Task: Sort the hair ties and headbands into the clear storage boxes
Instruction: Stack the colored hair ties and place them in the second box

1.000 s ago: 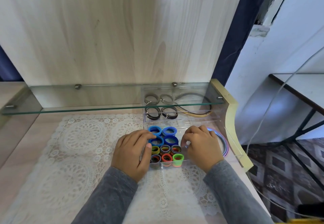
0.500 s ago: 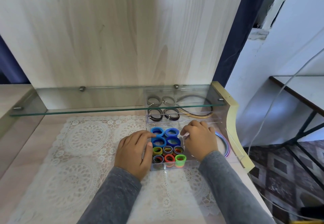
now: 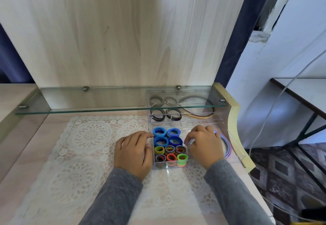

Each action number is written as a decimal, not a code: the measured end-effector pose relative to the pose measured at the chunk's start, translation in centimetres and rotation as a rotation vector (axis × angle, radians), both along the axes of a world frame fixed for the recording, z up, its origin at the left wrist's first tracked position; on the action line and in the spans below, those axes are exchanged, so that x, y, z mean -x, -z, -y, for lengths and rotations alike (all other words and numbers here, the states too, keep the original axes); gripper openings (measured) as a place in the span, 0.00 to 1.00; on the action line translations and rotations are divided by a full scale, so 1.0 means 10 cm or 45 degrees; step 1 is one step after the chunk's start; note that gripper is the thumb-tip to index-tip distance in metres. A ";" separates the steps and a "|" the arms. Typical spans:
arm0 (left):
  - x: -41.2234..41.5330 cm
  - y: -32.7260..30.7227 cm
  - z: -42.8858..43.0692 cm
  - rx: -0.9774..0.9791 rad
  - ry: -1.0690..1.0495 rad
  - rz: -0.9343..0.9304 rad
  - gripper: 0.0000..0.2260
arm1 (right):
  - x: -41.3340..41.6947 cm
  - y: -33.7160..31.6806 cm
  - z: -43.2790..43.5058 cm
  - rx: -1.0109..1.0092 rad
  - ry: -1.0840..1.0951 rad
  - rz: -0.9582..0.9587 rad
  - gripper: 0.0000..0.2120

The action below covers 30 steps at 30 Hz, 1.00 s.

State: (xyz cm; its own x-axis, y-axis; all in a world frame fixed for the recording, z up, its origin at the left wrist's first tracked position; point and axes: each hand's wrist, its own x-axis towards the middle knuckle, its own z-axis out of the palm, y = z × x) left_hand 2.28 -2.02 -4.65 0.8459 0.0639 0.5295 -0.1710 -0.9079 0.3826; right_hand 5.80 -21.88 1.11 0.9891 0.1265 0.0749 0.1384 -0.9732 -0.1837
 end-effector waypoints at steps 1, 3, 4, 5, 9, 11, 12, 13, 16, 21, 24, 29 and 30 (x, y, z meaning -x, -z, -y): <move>0.01 0.00 0.00 0.002 -0.007 -0.008 0.16 | 0.01 0.00 0.00 0.011 -0.006 0.004 0.10; 0.03 0.00 0.01 0.004 -0.013 -0.015 0.17 | 0.04 0.02 -0.01 0.039 -0.019 -0.001 0.11; 0.05 0.00 0.01 0.000 -0.012 -0.015 0.17 | 0.05 0.04 -0.02 0.043 -0.024 -0.007 0.11; 0.06 0.01 0.01 -0.005 -0.010 -0.013 0.17 | 0.06 0.05 -0.03 0.039 -0.024 -0.009 0.10; 0.10 0.02 -0.02 0.006 -0.001 -0.007 0.17 | 0.10 0.03 -0.03 0.028 0.017 0.014 0.10; 0.12 0.03 -0.04 0.014 -0.004 -0.003 0.17 | 0.11 0.02 -0.01 0.004 0.036 -0.004 0.08; 0.13 0.04 -0.04 0.014 -0.006 0.002 0.17 | 0.12 0.02 0.01 -0.006 0.038 -0.008 0.07; 0.13 0.03 -0.05 0.011 -0.006 0.007 0.17 | 0.13 0.01 0.02 -0.009 0.037 -0.006 0.07; 0.16 0.02 -0.05 -0.008 0.003 0.008 0.18 | 0.18 0.01 0.04 0.020 0.031 -0.008 0.07; 0.16 0.04 -0.04 -0.015 0.001 -0.016 0.18 | 0.22 0.02 0.03 0.065 0.025 0.032 0.08; 0.15 0.03 -0.04 -0.022 -0.005 -0.029 0.18 | 0.23 0.01 0.00 0.057 0.016 0.056 0.09; 0.17 0.05 -0.04 -0.033 -0.003 -0.031 0.18 | 0.23 0.07 0.06 0.033 0.047 0.010 0.08; 0.18 0.05 -0.04 -0.040 -0.002 -0.028 0.18 | 0.24 0.08 0.07 0.028 0.045 0.009 0.07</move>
